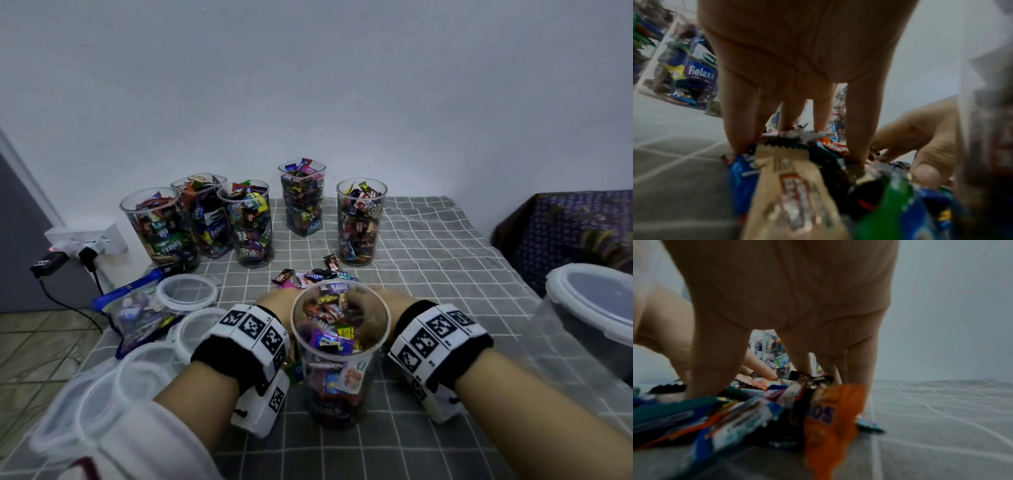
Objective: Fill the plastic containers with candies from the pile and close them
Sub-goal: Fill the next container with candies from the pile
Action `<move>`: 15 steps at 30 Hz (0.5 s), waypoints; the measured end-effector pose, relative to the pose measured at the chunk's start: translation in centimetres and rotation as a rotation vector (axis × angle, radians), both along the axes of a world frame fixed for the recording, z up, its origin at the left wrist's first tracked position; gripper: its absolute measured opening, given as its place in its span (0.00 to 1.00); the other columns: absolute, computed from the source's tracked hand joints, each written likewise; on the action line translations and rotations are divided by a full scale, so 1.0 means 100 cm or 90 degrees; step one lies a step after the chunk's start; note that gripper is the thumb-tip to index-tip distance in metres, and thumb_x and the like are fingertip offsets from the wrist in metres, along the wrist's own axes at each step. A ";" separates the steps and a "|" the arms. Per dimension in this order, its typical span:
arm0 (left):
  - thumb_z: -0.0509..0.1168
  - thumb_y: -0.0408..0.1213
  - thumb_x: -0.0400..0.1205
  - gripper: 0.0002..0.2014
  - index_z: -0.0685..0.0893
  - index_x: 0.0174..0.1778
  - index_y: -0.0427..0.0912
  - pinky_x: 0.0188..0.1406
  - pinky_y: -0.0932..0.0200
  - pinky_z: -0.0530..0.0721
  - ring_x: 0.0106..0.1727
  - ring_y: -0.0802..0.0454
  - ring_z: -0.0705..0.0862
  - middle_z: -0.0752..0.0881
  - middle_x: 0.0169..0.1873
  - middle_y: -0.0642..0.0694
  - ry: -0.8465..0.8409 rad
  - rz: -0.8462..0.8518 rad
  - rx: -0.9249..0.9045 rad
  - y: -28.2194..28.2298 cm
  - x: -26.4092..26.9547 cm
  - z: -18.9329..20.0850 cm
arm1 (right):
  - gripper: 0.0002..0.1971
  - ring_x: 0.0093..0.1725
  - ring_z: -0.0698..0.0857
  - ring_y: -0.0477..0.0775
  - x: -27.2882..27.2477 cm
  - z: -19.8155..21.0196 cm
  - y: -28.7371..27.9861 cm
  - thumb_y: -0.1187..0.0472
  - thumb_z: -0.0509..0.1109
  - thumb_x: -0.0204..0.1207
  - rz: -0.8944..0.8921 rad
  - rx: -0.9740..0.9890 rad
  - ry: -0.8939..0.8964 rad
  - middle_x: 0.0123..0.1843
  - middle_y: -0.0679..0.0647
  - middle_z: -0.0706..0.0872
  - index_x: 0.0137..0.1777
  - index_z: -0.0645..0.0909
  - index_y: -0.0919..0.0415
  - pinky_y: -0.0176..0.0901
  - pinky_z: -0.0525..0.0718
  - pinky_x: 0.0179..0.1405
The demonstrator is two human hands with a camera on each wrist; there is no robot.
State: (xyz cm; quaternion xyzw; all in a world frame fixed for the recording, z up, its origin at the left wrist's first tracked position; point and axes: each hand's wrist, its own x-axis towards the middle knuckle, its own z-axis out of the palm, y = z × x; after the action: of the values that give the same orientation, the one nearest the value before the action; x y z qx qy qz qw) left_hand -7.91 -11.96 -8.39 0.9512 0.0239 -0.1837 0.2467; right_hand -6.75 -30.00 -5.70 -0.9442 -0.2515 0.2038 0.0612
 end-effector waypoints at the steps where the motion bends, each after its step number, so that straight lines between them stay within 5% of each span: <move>1: 0.62 0.46 0.83 0.19 0.79 0.69 0.48 0.66 0.50 0.77 0.64 0.44 0.81 0.82 0.64 0.45 -0.006 -0.010 0.050 0.001 0.001 0.000 | 0.24 0.70 0.76 0.60 -0.002 0.003 0.001 0.50 0.68 0.76 -0.007 0.014 0.003 0.72 0.54 0.76 0.72 0.73 0.51 0.55 0.75 0.70; 7: 0.65 0.46 0.77 0.14 0.86 0.59 0.53 0.56 0.52 0.83 0.53 0.48 0.84 0.87 0.53 0.49 -0.031 0.038 0.136 -0.008 -0.004 0.007 | 0.12 0.55 0.84 0.58 -0.010 0.013 0.003 0.56 0.63 0.79 -0.027 0.026 -0.044 0.56 0.55 0.85 0.59 0.82 0.55 0.50 0.83 0.57; 15: 0.60 0.43 0.80 0.13 0.88 0.53 0.50 0.51 0.57 0.82 0.53 0.47 0.84 0.88 0.52 0.48 -0.114 0.050 0.161 -0.012 -0.009 0.016 | 0.13 0.56 0.84 0.59 -0.012 0.017 0.005 0.51 0.65 0.80 0.001 0.020 -0.073 0.56 0.58 0.86 0.58 0.82 0.57 0.48 0.82 0.57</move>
State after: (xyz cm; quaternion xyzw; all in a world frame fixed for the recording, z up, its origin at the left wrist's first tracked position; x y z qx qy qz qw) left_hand -8.79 -13.19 -6.77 0.9856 0.0621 -0.0836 0.1331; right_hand -7.98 -29.53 -4.01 -0.9529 -0.2587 0.1456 0.0617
